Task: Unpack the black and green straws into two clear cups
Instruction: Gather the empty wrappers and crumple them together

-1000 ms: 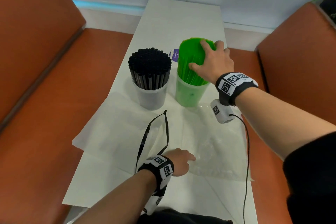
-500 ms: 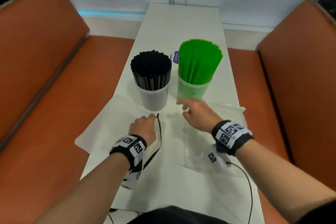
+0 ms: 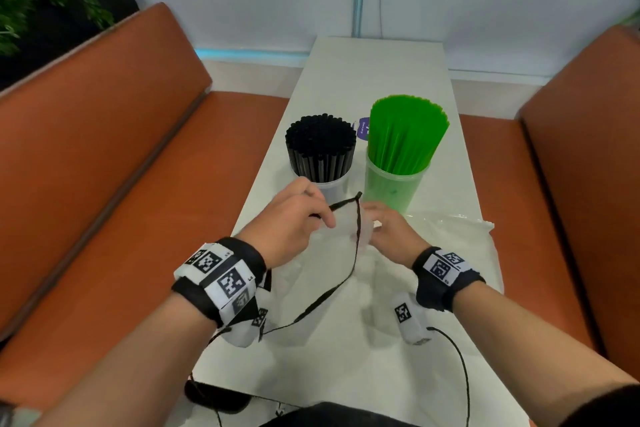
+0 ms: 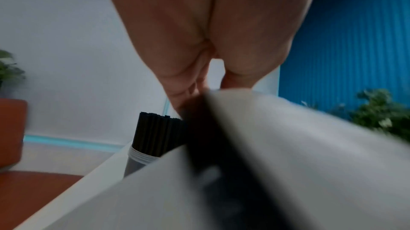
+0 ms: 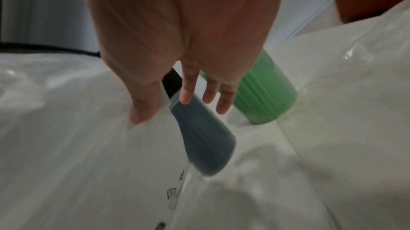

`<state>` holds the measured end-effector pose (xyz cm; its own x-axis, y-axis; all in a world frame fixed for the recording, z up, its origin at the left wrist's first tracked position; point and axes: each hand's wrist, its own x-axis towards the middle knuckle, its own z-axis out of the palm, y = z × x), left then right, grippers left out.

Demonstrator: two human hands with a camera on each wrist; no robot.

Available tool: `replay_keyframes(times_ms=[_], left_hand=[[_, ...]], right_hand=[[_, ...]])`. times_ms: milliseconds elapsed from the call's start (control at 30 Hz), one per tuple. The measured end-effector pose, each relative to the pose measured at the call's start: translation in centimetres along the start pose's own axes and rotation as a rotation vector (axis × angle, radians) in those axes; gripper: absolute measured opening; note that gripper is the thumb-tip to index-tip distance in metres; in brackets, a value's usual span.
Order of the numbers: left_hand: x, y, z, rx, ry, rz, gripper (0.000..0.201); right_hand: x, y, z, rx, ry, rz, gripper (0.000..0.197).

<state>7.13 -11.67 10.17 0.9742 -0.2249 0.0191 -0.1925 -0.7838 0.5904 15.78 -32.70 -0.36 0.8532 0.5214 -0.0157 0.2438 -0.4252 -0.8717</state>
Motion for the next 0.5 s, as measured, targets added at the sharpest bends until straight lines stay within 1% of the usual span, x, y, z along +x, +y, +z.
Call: replay_keyframes(times_ms=[33,67,100,200,233,267,300,333,400,500], left_hand=[[-0.2,0.0,-0.5,-0.007,-0.019,-0.015,0.019],[-0.4,0.0,-0.9,-0.031,-0.045,-0.036,0.014],[-0.6,0.0,-1.2,-0.073,-0.071,-0.053,0.01],[-1.0,0.3,-1.6,-0.28,-0.133,-0.084,0.017],[-1.0,0.6,-1.7,-0.347,-0.146,-0.076,0.019],[-1.1,1.0,-1.8,-0.4,-0.153,-0.065,0.019],[-1.0,1.5,-1.9,-0.449,-0.147,-0.048,0.02],[-0.9,2.0,-2.1,-0.492,-0.129,-0.029,0.026],[-0.6,3.1,-2.6,-0.574,-0.075,0.02,0.039],[-0.1,4.9,-4.2,-0.678,0.021,0.128,0.045]], right_hand=[[0.0,-0.2,-0.5,0.021,0.044,0.029,0.017],[0.0,-0.5,-1.1,0.043,0.083,0.026,0.016],[-0.1,-1.0,-1.7,0.057,0.112,0.012,0.019],[-0.8,-3.1,-3.1,0.133,0.167,0.012,0.031],[-1.0,-3.9,-3.4,0.167,0.186,0.012,0.03],[-1.3,-4.7,-3.7,0.195,0.203,0.002,0.023],[-1.7,-5.7,-4.1,0.215,0.218,-0.016,0.015],[-2.0,-6.7,-4.6,0.229,0.237,-0.039,0.012],[-2.5,-8.7,-5.6,0.25,0.285,-0.1,0.014],[-2.8,-11.9,-6.9,0.325,0.389,-0.211,0.024]])
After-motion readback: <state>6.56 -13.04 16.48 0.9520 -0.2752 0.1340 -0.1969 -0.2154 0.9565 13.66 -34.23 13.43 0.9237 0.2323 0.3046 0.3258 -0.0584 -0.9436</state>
